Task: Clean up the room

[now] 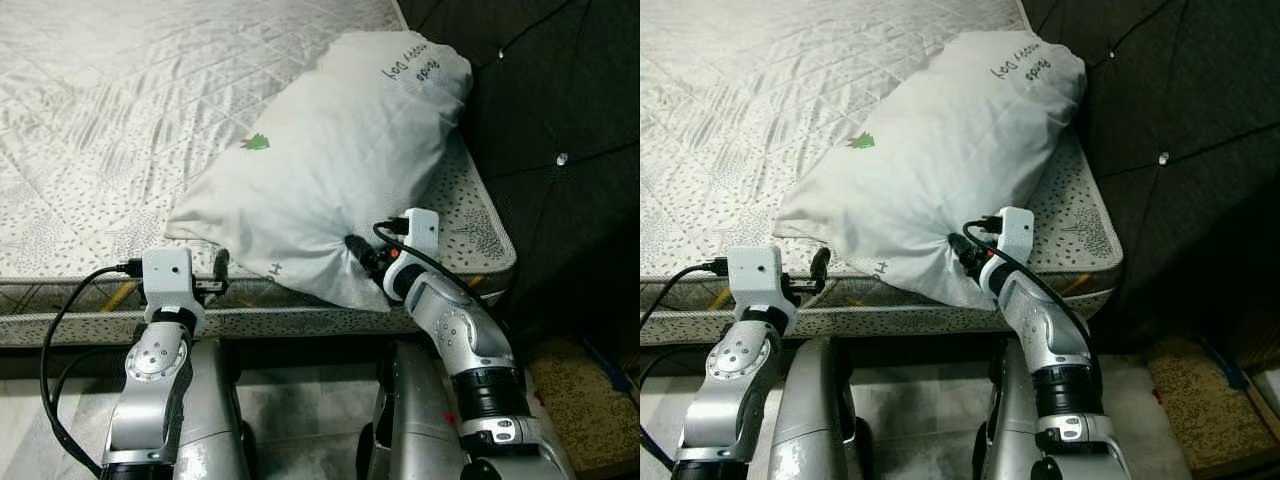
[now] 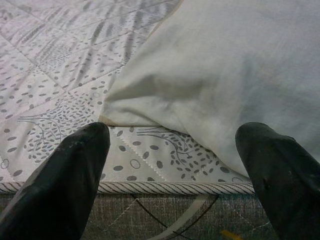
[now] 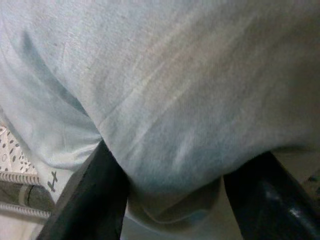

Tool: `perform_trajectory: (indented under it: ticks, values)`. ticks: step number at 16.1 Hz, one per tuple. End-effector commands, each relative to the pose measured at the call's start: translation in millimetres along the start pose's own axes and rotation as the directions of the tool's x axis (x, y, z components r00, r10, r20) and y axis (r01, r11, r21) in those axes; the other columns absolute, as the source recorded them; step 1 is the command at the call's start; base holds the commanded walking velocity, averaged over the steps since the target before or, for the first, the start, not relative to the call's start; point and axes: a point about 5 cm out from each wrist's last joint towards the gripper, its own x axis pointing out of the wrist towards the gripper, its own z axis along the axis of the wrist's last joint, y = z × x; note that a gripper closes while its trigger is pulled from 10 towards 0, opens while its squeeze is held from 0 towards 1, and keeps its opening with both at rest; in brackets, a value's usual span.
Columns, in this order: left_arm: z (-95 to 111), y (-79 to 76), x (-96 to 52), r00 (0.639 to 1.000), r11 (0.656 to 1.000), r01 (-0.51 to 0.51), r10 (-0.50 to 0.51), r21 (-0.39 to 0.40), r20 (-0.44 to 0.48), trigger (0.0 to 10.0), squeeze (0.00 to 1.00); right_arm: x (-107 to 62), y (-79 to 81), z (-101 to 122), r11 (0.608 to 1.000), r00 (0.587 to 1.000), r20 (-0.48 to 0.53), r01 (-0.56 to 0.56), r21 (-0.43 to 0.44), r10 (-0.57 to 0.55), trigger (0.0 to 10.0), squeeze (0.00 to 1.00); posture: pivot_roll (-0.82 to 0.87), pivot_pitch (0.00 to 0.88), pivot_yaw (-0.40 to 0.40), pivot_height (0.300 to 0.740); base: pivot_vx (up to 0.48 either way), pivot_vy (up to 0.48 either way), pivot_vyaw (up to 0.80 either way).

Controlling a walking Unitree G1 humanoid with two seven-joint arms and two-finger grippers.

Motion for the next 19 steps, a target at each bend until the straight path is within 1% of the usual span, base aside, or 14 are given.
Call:
perform_trajectory:
  ticks: [1,3,4,5,8,9,10,11,12,13,15,16,17,19]
  values:
    - [-2,-0.5,0.6,1.000,1.000,-0.003,0.003,0.011,-0.013,10.0,0.00,-0.4,-6.1,10,0.999,0.999,0.040,0.033,-0.026,-0.032,0.0,0.00,0.04,0.115,-0.048,0.516,0.000,0.000,0.00]
    - [-1,-4.1,1.6,1.000,1.000,0.006,-0.006,0.014,-0.007,10.0,0.00,7.3,-18.0,32,0.991,0.988,0.114,0.109,-0.074,-0.100,0.0,0.00,0.04,0.111,-0.046,0.516,0.000,0.000,0.00]
    - [0,-4.1,2.0,1.000,1.000,0.005,-0.005,0.014,-0.007,10.0,0.00,8.3,-20.4,40,0.986,0.984,0.143,0.125,-0.106,-0.110,0.0,0.00,0.04,0.110,-0.045,0.516,0.000,0.000,0.00]
    - [0,-4.2,2.8,1.000,1.000,0.004,-0.003,0.010,-0.007,10.0,0.00,11.4,-24.0,55,0.978,0.976,0.185,0.144,-0.153,-0.115,0.0,0.00,0.04,0.109,-0.044,0.516,0.000,0.000,0.00]
    - [1,-6.6,4.7,1.000,1.000,0.006,-0.006,0.009,-0.005,10.0,0.00,14.7,-41.1,99,0.957,0.943,0.289,0.226,-0.183,-0.167,0.0,0.00,0.04,0.102,-0.045,0.516,0.000,0.000,0.00]
    - [1,-6.9,5.2,1.000,1.000,0.005,-0.005,0.009,-0.004,10.0,0.00,14.0,-45.2,108,0.946,0.932,0.312,0.254,-0.200,-0.184,0.0,0.00,0.04,0.099,-0.047,0.516,0.000,0.000,0.00]
    - [1,-7.3,5.8,1.000,1.000,0.003,-0.003,0.008,-0.002,10.0,0.00,11.1,-49.9,123,0.919,0.909,0.367,0.302,-0.254,-0.198,0.0,0.00,0.04,0.097,-0.049,0.516,0.000,0.000,0.00]
    - [1,-7.4,6.1,1.000,1.000,0.001,-0.001,0.008,-0.001,10.0,0.00,7.5,-50.6,135,0.875,0.884,0.428,0.349,-0.336,-0.188,0.0,0.00,0.04,0.097,-0.049,0.516,0.000,0.000,0.00]
    - [1,-7.3,6.2,1.000,1.000,-0.003,0.003,0.009,-0.002,10.0,0.00,4.4,-54.0,144,0.848,0.863,0.465,0.389,-0.361,-0.198,0.0,0.00,0.04,0.097,-0.050,0.516,0.000,0.000,0.00]
    - [1,-7.4,6.2,1.000,1.000,-0.005,0.005,0.011,-0.004,10.0,0.00,2.5,-58.0,148,0.844,0.851,0.477,0.411,-0.346,-0.219,0.0,0.00,0.04,0.097,-0.050,0.516,0.000,0.000,0.00]
    - [2,-8.6,6.0,1.000,1.000,-0.004,0.003,0.026,0.005,10.0,0.00,-14.4,-86.6,162,0.784,0.774,0.528,0.550,-0.287,-0.350,0.0,0.00,0.05,0.099,-0.055,0.516,0.000,0.000,0.00]
    - [2,-8.3,5.7,1.000,1.000,-0.006,0.005,0.025,0.004,10.0,0.00,-19.4,-96.3,161,0.773,0.753,0.526,0.582,-0.252,-0.395,0.0,0.00,0.05,0.099,-0.057,0.516,0.000,0.000,0.00]
    - [2,-6.2,4.8,1.000,1.000,-0.014,0.014,0.025,0.001,10.0,0.00,-31.3,-118.0,151,0.756,0.728,0.499,0.624,-0.197,-0.470,0.0,0.00,0.05,0.099,-0.057,0.516,0.000,0.000,0.00]
    - [1,-5.6,4.1,1.000,1.000,-0.017,0.017,0.027,-0.002,10.0,0.00,-36.8,-132.5,129,0.759,0.744,0.455,0.620,-0.196,-0.490,0.0,0.00,0.05,0.100,-0.059,0.516,0.000,0.000,0.00]
